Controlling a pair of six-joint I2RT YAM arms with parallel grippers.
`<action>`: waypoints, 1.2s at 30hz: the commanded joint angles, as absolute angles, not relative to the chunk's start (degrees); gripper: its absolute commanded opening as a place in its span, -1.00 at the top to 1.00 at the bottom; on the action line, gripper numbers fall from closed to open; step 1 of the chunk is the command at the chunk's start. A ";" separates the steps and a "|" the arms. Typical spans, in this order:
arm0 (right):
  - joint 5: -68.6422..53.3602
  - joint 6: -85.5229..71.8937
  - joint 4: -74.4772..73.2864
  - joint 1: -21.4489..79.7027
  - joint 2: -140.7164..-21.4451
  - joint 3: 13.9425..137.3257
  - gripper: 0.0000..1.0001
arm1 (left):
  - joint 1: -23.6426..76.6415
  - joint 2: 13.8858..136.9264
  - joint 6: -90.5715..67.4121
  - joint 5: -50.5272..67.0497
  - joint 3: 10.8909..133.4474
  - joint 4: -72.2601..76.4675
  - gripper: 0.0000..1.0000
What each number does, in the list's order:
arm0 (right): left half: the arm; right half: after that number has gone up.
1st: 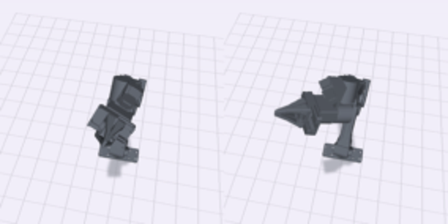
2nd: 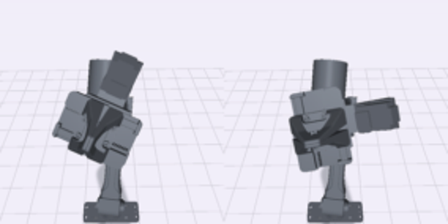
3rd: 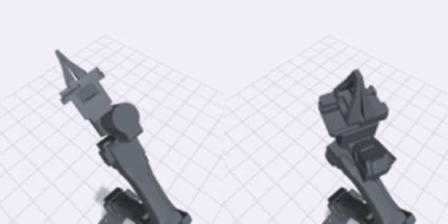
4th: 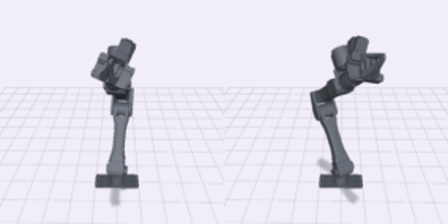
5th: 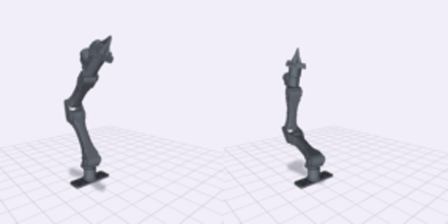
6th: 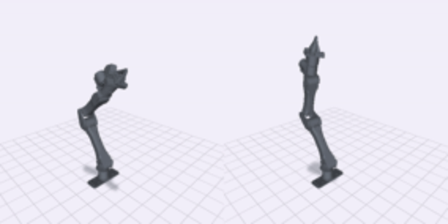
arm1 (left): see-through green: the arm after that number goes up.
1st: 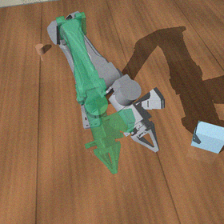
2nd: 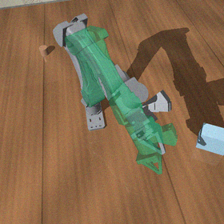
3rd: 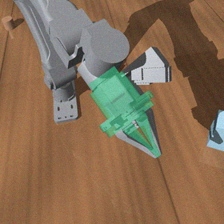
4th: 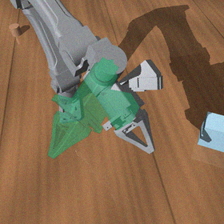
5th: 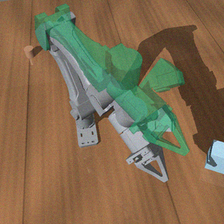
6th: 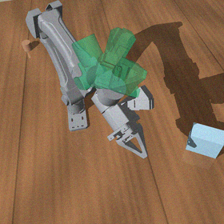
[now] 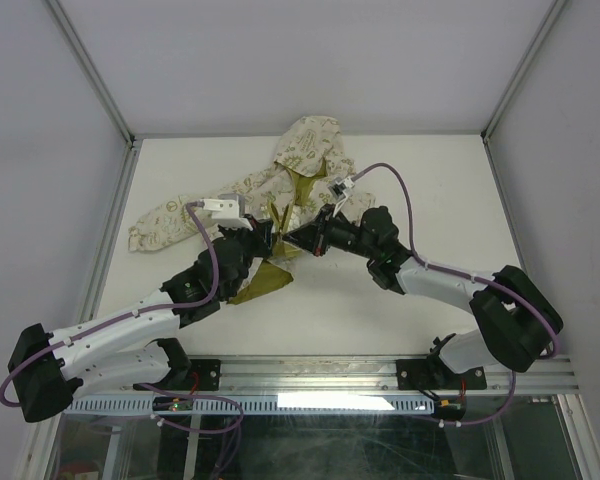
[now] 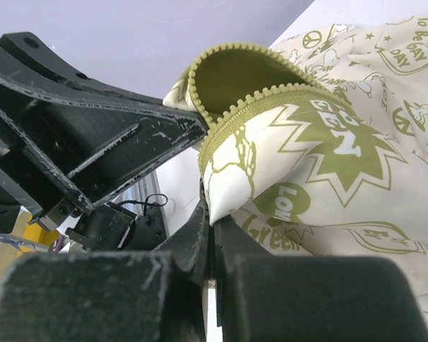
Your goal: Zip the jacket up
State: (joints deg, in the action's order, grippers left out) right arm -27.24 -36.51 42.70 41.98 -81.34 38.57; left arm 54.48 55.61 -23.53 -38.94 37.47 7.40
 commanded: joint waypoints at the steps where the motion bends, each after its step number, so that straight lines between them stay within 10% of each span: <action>1: -27.16 -35.92 45.62 41.92 -81.29 41.61 1.00 | 55.28 55.37 -22.80 -39.02 38.54 11.35 1.00; 36: -25.47 -34.56 41.47 41.92 -79.07 42.47 1.00 | 55.28 55.94 -22.94 -39.71 39.06 10.00 1.00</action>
